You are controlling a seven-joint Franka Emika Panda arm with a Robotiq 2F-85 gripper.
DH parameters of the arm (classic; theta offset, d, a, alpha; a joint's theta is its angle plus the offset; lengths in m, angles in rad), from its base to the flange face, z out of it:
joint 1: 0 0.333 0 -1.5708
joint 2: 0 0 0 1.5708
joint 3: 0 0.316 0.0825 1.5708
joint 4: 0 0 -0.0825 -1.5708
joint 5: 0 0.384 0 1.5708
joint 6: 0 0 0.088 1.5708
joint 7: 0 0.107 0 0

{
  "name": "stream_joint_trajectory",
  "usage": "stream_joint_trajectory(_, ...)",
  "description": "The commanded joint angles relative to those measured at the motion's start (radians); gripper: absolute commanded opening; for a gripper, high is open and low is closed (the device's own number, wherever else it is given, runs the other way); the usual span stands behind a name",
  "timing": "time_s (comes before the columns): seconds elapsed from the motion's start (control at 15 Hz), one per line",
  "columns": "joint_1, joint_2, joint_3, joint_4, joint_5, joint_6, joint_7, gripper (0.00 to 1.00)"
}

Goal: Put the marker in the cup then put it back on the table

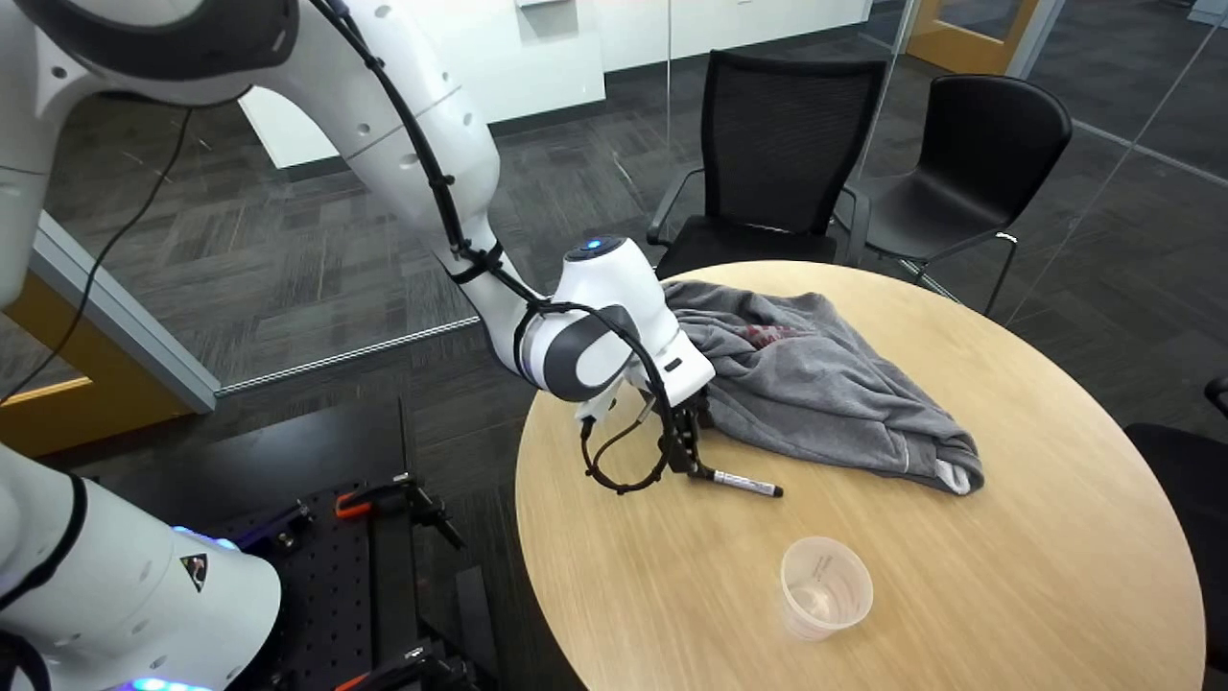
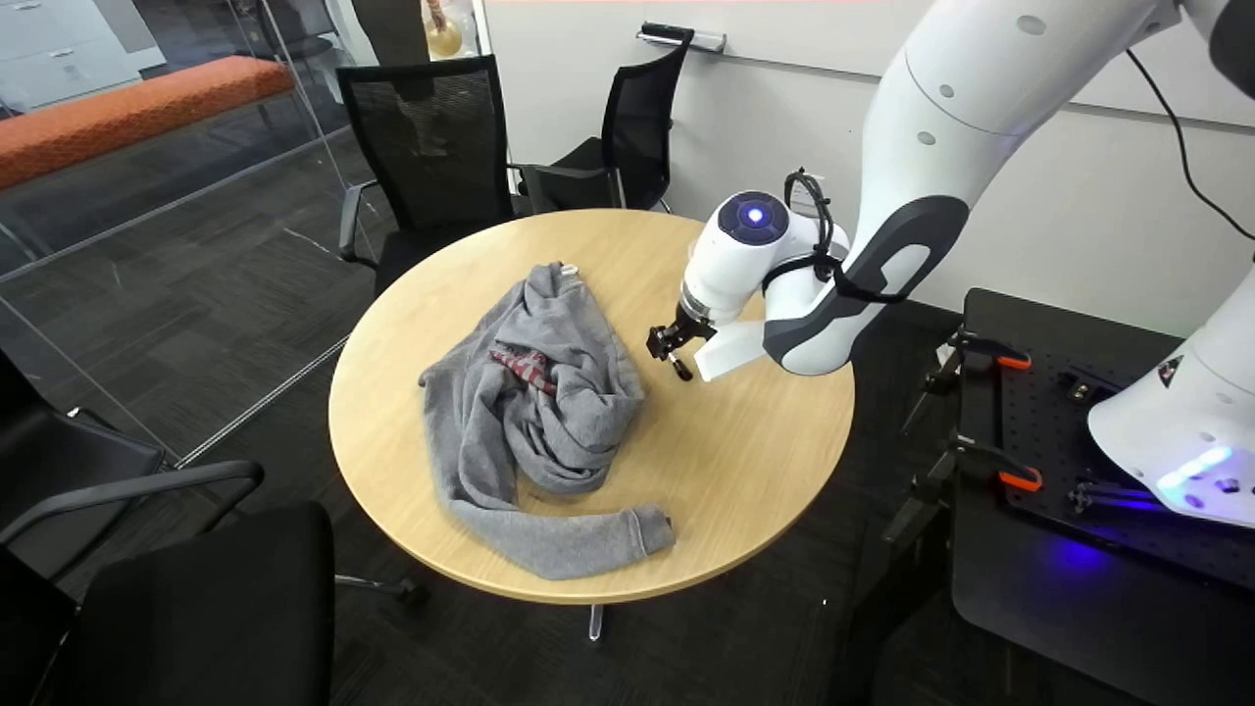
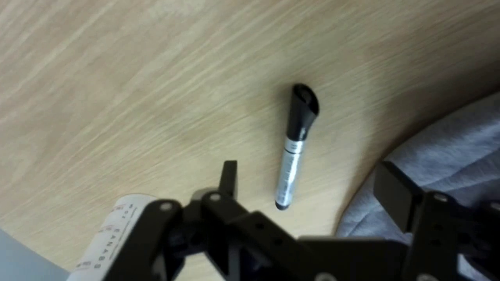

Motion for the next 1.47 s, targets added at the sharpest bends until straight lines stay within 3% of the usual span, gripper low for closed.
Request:
stream_joint_trajectory(0.0, 0.083, -0.096, -0.057, -0.090, 0.080, 0.021, -0.064, 1.00)
stream_joint_trajectory(0.4, 0.215, -0.237, -0.175, -0.170, 0.162, -0.031, -0.101, 1.00)
stream_joint_trajectory(0.87, 0.346, -0.337, -0.315, -0.219, 0.175, -0.048, -0.094, 1.00)
stream_joint_trajectory(0.93, 0.303, -0.271, -0.276, -0.179, 0.185, -0.014, -0.089, 1.00)
stream_joint_trajectory(1.4, 0.308, -0.263, -0.277, -0.180, 0.192, -0.014, -0.088, 1.00)
